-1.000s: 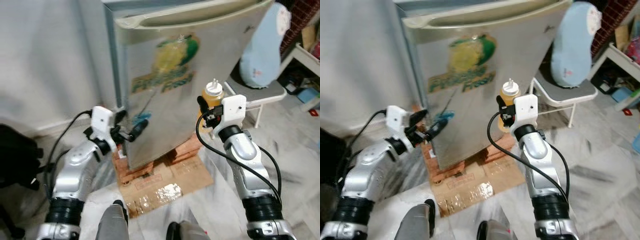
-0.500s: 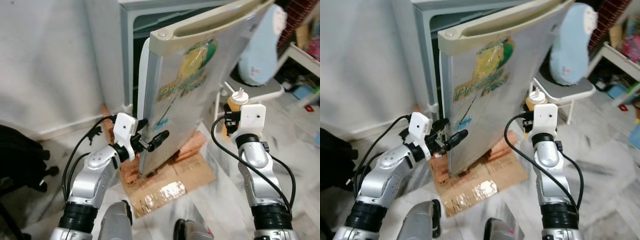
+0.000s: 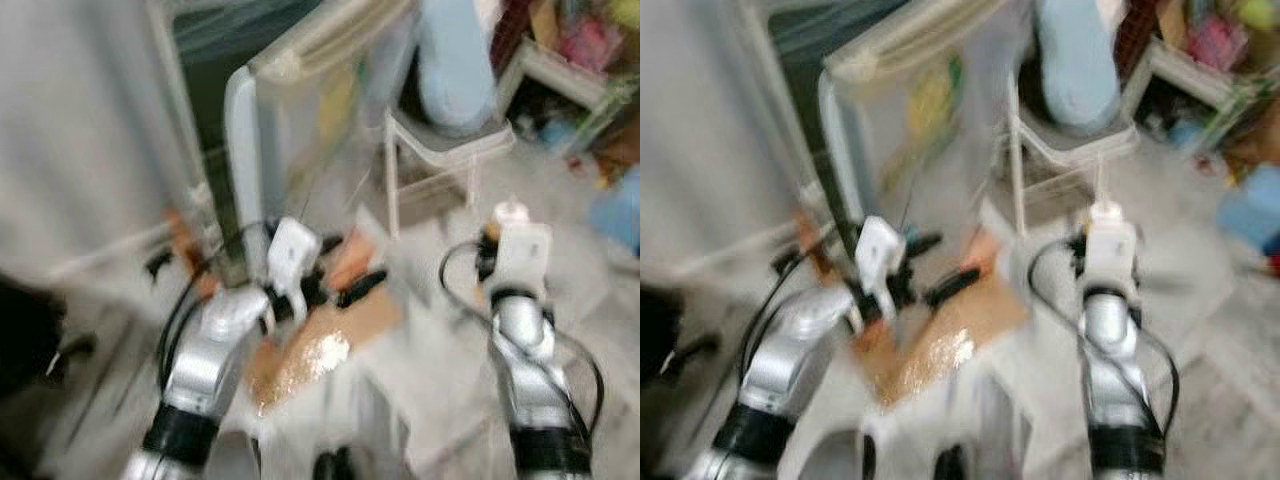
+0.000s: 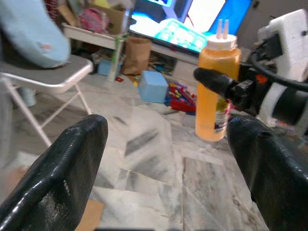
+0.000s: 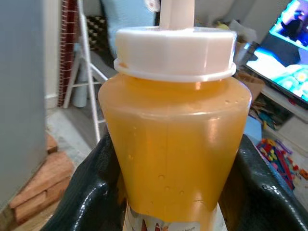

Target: Restocking fridge

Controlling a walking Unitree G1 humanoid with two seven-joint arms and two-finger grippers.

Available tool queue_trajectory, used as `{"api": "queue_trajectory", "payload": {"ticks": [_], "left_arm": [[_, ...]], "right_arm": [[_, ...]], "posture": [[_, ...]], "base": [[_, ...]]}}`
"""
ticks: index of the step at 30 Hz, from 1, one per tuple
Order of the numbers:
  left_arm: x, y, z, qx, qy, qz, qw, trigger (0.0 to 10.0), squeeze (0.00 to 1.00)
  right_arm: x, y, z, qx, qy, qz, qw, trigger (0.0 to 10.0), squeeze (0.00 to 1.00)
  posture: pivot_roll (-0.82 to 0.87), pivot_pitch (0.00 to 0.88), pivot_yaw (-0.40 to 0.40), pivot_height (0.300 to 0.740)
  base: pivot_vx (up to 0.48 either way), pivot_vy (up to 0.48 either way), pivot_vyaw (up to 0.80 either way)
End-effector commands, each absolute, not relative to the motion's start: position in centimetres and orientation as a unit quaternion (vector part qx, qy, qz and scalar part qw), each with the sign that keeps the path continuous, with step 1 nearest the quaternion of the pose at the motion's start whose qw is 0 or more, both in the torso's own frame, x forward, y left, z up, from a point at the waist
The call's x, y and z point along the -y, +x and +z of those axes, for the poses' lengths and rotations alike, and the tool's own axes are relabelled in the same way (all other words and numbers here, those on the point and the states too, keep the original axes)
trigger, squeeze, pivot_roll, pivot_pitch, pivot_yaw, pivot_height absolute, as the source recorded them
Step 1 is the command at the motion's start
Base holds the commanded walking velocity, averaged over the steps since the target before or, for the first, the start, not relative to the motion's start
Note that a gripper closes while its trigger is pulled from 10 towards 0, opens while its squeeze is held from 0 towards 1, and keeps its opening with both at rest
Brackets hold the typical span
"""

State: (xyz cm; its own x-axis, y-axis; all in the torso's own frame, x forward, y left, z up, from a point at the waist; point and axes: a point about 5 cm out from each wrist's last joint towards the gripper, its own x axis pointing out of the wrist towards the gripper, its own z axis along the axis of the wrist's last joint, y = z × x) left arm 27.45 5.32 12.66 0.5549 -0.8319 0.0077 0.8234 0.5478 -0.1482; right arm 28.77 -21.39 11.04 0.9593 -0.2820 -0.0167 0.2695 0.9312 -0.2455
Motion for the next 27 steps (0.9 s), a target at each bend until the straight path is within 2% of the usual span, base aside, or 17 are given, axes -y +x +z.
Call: {"api": "queue_trajectory", "payload": {"ticks": [1, 2, 5, 6, 7, 12, 14, 19, 20, 21, 27], "left_arm": [[-4.1, 26.8, 12.7, -0.04, -0.064, -0.505, 0.86, 10.0, 0.0], [-4.1, 26.8, 12.7, -0.04, -0.064, -0.505, 0.86, 10.0, 0.0], [-3.3, 25.8, 12.4, -0.064, -0.059, -0.555, 0.827, 10.0, 0.0], [-3.3, 25.8, 12.4, -0.062, -0.055, -0.556, 0.827, 10.0, 0.0], [-3.4, 26.3, 12.6, -0.051, -0.051, -0.537, 0.841, 10.0, 0.0], [-4.8, 26.5, 13.1, -0.033, -0.051, -0.493, 0.868, 10.0, 0.0], [-6.8, 26.3, 12.5, -0.021, -0.031, -0.422, 0.906, 10.0, 0.0], [-10.2, 25.1, 11.5, -0.025, -0.024, -0.331, 0.943, 10.0, 0.0], [-12.1, 24.2, 10.6, -0.035, -0.037, -0.274, 0.96, 10.0, 0.0], [-12.1, 24.2, 10.6, -0.035, -0.037, -0.274, 0.96, 10.0, 0.0], [-15.6, 23.0, 9.7, -0.036, -0.048, -0.145, 0.988, 10.0, 0.0]], "right_arm": [[21.9, 28.3, 11.4, -0.024, -0.144, -0.16, 0.976, 10.0, 0.0], [21.9, 28.3, 11.4, -0.024, -0.144, -0.16, 0.976, 10.0, 0.0], [22.2, 27.9, 10.9, -0.041, -0.145, -0.173, 0.973, 10.0, 0.0], [22.3, 27.8, 10.7, -0.046, -0.142, -0.175, 0.973, 10.0, 0.0], [22.3, 27.7, 10.4, -0.054, -0.139, -0.176, 0.973, 10.0, 0.0], [22.6, 27.6, 10.4, -0.057, -0.143, -0.182, 0.971, 10.0, 0.0], [22.8, 27.8, 10.4, -0.058, -0.143, -0.184, 0.971, 10.0, 0.0], [23.1, 28.0, 10.4, -0.061, -0.145, -0.187, 0.97, 10.0, 0.0], [23.2, 28.1, 10.3, -0.063, -0.146, -0.187, 0.969, 10.0, 0.0], [23.2, 28.1, 10.3, -0.063, -0.146, -0.187, 0.969, 10.0, 0.0], [23.2, 28.4, 10.3, -0.068, -0.152, -0.179, 0.97, 10.0, 0.0]], "posture": [[0.04, 0.126, -0.065, 0.74], [0.04, 0.126, -0.065, 0.74], [0.04, 0.124, -0.067, 0.74], [0.04, 0.122, -0.067, 0.74], [0.04, 0.122, -0.067, 0.74], [0.04, 0.122, -0.067, 0.74], [0.04, 0.125, -0.066, 0.74], [0.05, 0.132, -0.072, 0.74], [0.06, 0.135, -0.079, 0.74], [0.06, 0.135, -0.079, 0.74], [0.07, 0.139, -0.095, 0.74]], "base": [[0.0, 0.0, 0.0], [0.0, 0.0, 0.0], [0.0, 0.0, 0.0], [0.0, 0.0, 0.0], [0.0, 0.0, 0.0], [0.0, 0.0, 0.0], [0.0, 0.0, 0.0], [0.0, 0.0, 0.0], [0.0, 0.0, 0.0], [0.0, 0.0, 0.0], [0.0, 0.0, 0.0]]}}
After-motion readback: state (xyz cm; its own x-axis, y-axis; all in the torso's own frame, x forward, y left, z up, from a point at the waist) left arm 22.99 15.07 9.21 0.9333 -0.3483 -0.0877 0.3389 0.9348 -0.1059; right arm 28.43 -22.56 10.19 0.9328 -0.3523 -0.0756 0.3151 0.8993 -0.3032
